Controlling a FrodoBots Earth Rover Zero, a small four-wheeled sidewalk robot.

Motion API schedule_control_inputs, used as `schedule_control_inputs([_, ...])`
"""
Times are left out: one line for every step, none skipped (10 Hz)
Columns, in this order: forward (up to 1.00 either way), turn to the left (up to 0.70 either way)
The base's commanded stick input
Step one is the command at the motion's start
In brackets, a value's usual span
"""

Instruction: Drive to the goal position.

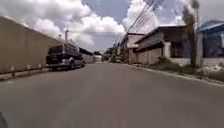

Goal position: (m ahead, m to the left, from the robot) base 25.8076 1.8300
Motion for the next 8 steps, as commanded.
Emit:
schedule_control_inputs([1.00,0.00])
schedule_control_inputs([1.00,0.00])
schedule_control_inputs([1.00,0.00])
schedule_control_inputs([1.00,0.00])
schedule_control_inputs([1.00,0.00])
schedule_control_inputs([1.00,0.00])
schedule_control_inputs([1.00,0.00])
schedule_control_inputs([1.00,0.00])
